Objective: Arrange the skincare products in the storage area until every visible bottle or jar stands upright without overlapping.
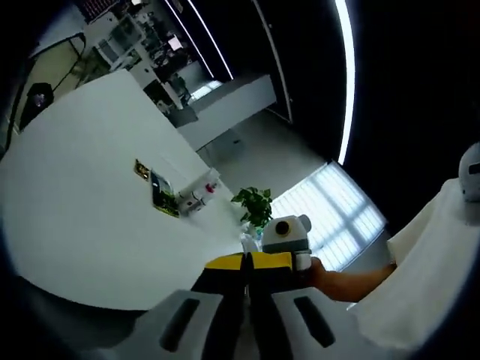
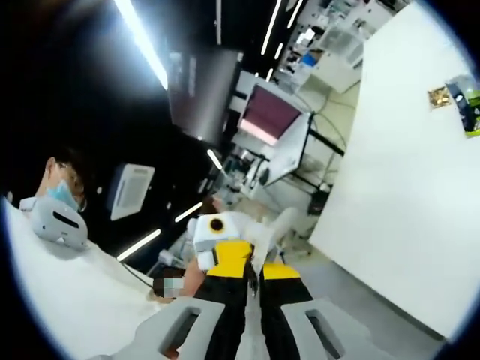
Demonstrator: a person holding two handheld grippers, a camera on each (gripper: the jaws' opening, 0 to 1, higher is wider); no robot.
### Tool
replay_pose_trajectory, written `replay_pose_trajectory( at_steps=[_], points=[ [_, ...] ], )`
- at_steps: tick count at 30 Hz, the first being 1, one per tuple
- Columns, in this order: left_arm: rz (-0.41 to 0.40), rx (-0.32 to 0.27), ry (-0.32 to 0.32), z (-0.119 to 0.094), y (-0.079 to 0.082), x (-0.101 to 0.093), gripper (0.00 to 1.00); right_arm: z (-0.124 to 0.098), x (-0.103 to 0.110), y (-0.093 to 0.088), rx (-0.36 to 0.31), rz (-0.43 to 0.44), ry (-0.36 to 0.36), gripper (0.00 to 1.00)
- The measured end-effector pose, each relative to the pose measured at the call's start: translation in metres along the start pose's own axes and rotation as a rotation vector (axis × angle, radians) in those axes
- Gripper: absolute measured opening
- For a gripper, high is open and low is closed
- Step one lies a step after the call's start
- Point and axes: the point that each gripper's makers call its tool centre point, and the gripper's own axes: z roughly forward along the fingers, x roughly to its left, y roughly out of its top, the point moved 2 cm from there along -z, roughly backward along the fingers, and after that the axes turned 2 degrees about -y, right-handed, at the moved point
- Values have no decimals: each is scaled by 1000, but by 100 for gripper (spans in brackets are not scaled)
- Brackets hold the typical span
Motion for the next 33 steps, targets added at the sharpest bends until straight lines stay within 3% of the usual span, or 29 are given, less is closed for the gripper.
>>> replay_pose_trajectory(
  at_steps=[3,14,33],
  points=[
    [-39,-41,-10,-7,9,4,0,6,1,-4,17,2,-6,5],
    [-64,-28,-4,-11,19,13,0,14,-1,-1,15,8,-35,4],
    [-65,9,38,-16,19,22,0,15,-13,0,19,38,-83,0]
  ],
)
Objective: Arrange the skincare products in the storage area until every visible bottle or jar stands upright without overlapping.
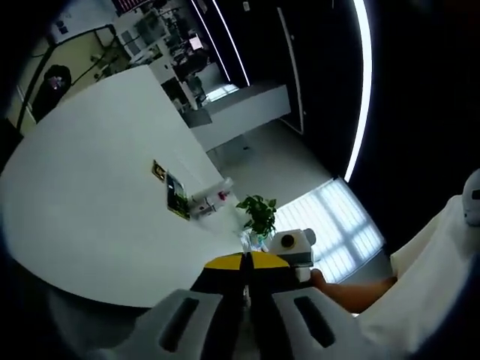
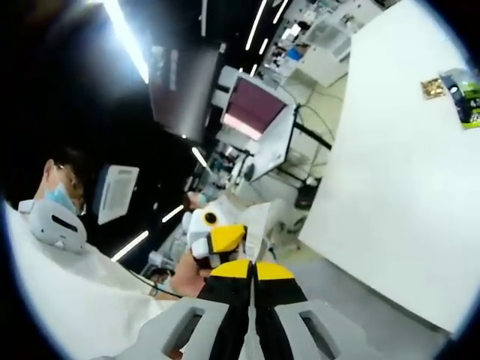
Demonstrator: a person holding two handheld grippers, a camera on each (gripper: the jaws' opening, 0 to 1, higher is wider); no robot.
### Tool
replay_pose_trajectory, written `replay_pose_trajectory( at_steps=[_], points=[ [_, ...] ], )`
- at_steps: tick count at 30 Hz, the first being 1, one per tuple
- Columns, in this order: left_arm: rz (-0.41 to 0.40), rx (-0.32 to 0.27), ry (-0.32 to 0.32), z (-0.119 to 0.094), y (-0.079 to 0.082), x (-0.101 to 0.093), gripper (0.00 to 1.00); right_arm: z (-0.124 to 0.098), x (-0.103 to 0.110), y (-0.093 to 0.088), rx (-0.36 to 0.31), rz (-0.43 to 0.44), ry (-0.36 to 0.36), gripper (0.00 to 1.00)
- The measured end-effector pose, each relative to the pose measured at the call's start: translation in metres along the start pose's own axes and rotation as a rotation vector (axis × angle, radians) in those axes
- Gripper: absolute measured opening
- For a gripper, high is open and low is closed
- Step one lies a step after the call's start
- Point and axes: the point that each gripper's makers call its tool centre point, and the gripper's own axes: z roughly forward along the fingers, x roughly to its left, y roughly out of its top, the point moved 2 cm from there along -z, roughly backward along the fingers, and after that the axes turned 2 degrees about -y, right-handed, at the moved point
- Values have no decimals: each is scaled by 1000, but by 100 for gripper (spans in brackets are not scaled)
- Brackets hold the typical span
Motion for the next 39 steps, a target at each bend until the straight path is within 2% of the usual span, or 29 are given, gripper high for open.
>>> replay_pose_trajectory(
  at_steps=[2,7,16,19,22,25,28,31,34,39],
  points=[
    [19,4,9,-2,0,0,0,2,0,-1,6,-1,-2,0],
    [142,20,35,-10,1,-1,0,7,2,-2,36,-8,2,0],
    [360,80,104,-7,10,8,4,10,-2,4,48,-6,-6,0],
    [488,86,170,-7,17,19,5,9,-7,6,44,-1,-15,0],
    [588,64,197,-5,23,24,0,6,-12,7,34,10,-28,0],
    [561,35,224,0,27,36,1,1,-20,8,15,31,-38,0],
    [565,31,299,3,30,52,0,-4,-32,9,-2,51,-61,0],
    [558,82,351,8,24,64,0,-12,-48,11,-40,88,-96,0],
    [621,149,385,14,17,72,0,-19,-63,16,-101,136,-137,0],
    [718,203,439,17,13,85,0,-39,-86,27,-182,186,-200,0]
  ],
)
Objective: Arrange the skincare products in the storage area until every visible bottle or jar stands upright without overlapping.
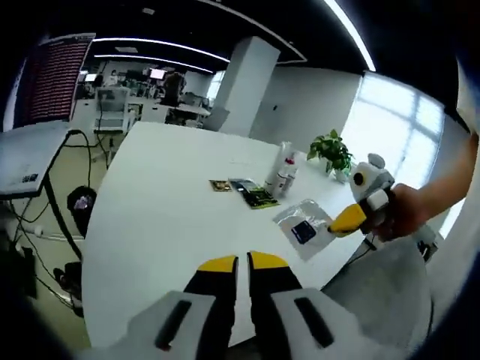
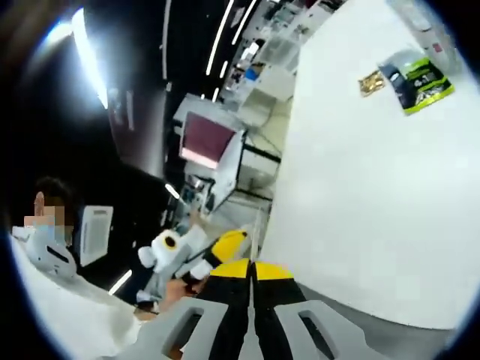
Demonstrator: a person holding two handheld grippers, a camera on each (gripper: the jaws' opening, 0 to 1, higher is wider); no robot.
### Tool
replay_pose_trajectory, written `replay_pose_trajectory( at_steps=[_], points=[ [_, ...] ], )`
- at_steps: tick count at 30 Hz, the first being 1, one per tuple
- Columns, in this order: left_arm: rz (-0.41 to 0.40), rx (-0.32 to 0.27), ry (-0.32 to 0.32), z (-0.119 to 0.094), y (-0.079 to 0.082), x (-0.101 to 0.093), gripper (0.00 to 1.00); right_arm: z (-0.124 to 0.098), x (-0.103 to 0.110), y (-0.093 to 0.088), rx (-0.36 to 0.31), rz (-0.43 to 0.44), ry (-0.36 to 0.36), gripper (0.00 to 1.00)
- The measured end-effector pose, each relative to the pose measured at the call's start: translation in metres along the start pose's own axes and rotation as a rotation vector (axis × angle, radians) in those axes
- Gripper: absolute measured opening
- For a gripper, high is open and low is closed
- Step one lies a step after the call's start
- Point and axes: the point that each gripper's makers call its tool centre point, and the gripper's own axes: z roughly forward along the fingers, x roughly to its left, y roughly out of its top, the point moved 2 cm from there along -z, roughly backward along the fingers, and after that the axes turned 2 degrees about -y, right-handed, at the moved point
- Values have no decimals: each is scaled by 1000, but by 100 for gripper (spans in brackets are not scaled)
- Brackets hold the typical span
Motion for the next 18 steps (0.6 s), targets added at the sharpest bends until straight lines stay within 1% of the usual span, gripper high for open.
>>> replay_pose_trajectory(
  at_steps=[1,3,6,9,12,15,18],
  points=[
    [14,14,8,2,-3,2,0,-1,-5,3,-11,5,-13,0],
    [-20,42,53,0,-10,12,0,-4,-14,9,-32,15,-38,0],
    [-34,20,66,-1,-7,14,0,-5,-34,19,-67,49,-107,0],
    [5,38,82,-1,-9,14,0,-7,-62,30,-86,36,-250,0],
    [25,50,98,-2,-11,16,0,-1,-70,46,-87,44,-251,0],
    [41,57,139,-5,-12,23,0,6,-71,61,-98,28,-257,0],
    [45,90,167,-4,-16,26,0,10,-72,79,-105,27,-265,0]
  ],
)
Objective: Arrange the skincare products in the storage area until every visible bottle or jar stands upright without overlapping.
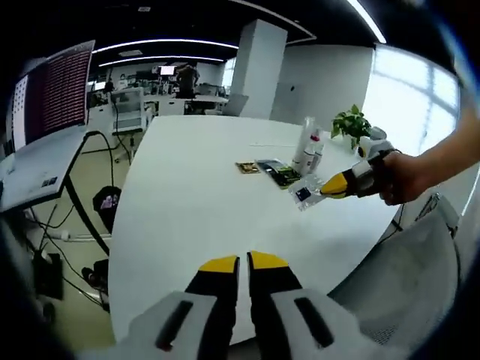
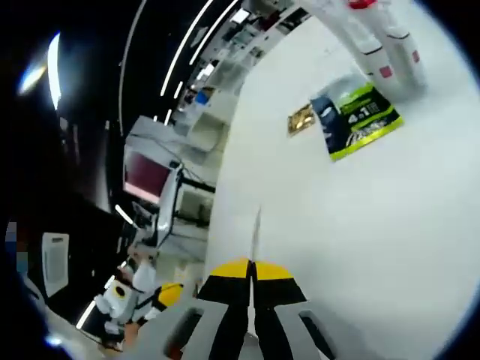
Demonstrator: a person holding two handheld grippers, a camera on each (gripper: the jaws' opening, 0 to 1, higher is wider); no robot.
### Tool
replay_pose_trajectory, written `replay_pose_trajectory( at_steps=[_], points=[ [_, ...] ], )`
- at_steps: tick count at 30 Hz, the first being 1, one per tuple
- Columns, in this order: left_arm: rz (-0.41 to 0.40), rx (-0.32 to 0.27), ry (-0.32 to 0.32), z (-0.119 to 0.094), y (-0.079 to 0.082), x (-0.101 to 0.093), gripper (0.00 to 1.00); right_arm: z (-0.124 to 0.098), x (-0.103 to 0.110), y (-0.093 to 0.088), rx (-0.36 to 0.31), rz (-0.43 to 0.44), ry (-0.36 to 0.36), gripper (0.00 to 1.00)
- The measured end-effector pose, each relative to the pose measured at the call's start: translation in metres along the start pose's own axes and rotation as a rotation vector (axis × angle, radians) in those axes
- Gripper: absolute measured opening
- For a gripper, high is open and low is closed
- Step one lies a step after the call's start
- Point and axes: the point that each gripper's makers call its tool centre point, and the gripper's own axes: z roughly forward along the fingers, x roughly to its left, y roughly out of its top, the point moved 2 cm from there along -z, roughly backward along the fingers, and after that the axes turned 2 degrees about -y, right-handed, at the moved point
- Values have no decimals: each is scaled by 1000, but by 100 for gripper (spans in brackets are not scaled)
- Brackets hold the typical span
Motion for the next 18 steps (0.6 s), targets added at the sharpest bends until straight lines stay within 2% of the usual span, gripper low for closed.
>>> replay_pose_trajectory(
  at_steps=[3,6,12,18],
  points=[
    [34,30,-11,2,-5,-4,0,6,4,21,2,-87,19,0],
    [65,53,-23,3,-9,-7,0,13,-6,26,52,-145,-42,0],
    [67,76,13,2,-14,3,0,26,-11,49,103,-201,-83,0],
    [97,108,1,5,-19,0,0,38,-31,69,161,-222,-147,0]
  ],
)
